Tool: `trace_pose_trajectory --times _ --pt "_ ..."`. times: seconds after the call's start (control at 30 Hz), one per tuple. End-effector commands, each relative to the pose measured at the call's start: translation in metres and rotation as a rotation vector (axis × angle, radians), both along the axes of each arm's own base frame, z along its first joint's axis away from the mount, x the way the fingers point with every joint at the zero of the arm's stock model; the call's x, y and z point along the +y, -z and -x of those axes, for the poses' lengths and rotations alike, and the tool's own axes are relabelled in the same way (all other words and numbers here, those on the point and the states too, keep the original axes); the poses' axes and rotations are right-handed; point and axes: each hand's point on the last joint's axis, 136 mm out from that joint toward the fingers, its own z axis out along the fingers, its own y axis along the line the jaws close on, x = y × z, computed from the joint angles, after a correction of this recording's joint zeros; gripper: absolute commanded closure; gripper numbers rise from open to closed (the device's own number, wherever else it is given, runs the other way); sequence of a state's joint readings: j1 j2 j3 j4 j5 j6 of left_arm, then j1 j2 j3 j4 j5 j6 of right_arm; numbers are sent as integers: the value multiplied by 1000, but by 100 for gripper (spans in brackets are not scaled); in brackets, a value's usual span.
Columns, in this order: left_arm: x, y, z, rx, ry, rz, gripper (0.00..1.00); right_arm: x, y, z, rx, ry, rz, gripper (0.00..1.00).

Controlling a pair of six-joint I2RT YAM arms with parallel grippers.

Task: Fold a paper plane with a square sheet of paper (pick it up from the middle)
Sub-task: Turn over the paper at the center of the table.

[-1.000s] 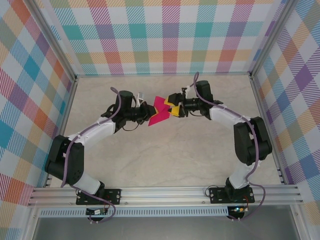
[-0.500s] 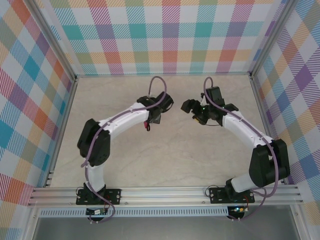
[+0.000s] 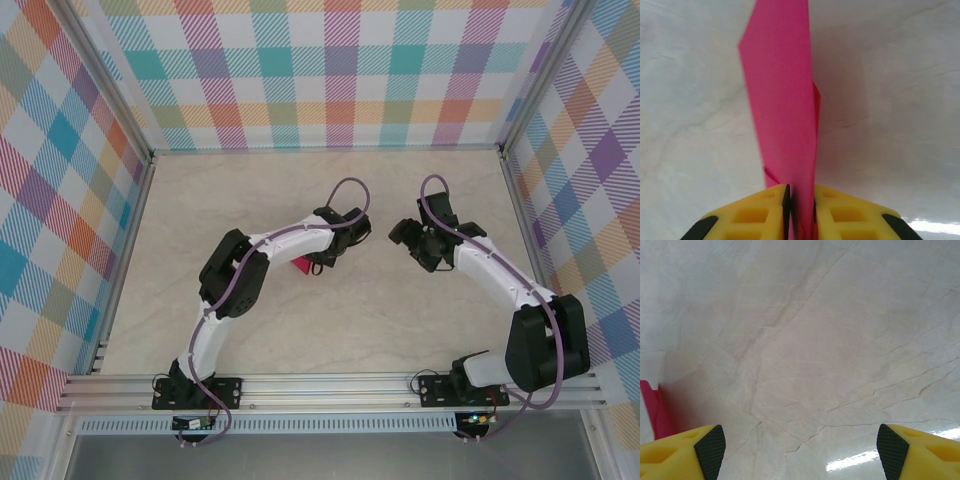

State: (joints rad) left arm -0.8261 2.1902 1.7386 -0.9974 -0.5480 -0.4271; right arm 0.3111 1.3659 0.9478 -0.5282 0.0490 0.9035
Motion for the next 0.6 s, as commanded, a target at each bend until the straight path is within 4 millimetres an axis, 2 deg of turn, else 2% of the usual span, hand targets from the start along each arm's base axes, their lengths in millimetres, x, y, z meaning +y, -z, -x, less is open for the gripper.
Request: trace_pose_trajectory --times 0.0,0.13,0.23,0.3,0.43,0.57 --pt "-35 -1 0 58 7 203 70 -8 -1 5 7 29 19 18" --pt "-54 -17 0 122 -30 445 52 -2 -1 2 2 5 0 18" --pt "-54 -39 -5 146 -81 632 38 11 -1 -3 -11 -54 -44 20" --pt "-49 -56 -10 142 -109 743 31 26 -3 -7 -33 -118 -89 23" --pt "-17 -81 -23 94 -209 873 22 78 -11 -12 -55 -298 -145 32" --pt "32 -85 -30 24 -345 921 17 145 -10 -7 -45 -474 -178 46"
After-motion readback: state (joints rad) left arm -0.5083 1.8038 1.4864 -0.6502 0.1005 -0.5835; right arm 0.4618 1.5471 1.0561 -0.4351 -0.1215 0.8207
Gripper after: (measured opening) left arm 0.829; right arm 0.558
